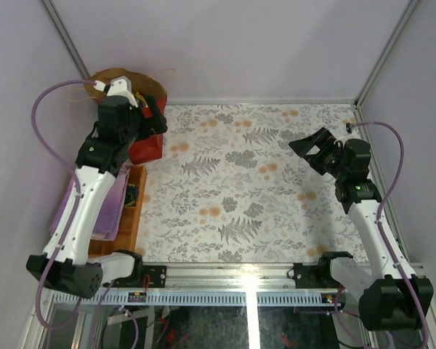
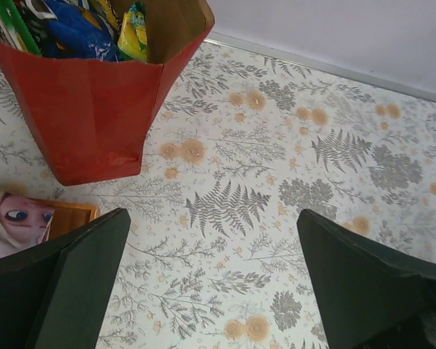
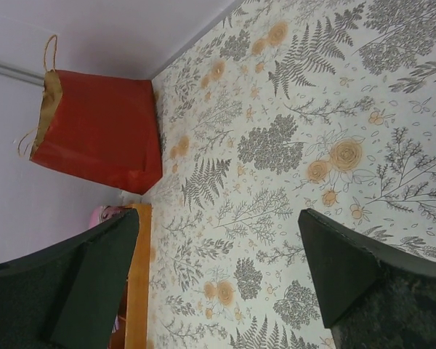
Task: Take the snacks out of the paper bag
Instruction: Adjust the paper bag at the center of the board.
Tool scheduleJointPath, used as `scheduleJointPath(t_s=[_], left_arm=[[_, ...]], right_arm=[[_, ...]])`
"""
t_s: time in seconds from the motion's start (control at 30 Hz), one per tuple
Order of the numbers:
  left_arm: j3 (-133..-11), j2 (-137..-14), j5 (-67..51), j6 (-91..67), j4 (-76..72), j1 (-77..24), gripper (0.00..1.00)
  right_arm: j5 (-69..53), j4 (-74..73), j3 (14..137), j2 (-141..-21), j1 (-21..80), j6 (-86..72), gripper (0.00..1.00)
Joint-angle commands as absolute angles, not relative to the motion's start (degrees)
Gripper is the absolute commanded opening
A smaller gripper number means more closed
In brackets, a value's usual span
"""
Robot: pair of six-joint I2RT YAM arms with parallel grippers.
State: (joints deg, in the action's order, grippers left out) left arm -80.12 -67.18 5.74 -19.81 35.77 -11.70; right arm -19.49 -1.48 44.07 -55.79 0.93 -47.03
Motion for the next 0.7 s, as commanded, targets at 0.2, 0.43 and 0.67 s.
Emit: scheduleJointPath(t_s=[0.2,0.43,0.67], left_arm=[[-102.29,-86.47,12.90,-17.61,41.40,-10.97,1.00],[-115.18,-100.38,18.22,-9.41,43.34,-15.81,1.00],[-125.36,-113.35,20.44,-6.14,46.31,-15.86,1.00]], right_arm=[[-24.44,-2.47,46.30,-54.58,2.32,-44.01,0.99],[-27.10,10.94,48.31,-52.63,3.78,-51.80,0.99],[-27.36,26.50,53.96,-52.29,4.56,-68.74,0.99]])
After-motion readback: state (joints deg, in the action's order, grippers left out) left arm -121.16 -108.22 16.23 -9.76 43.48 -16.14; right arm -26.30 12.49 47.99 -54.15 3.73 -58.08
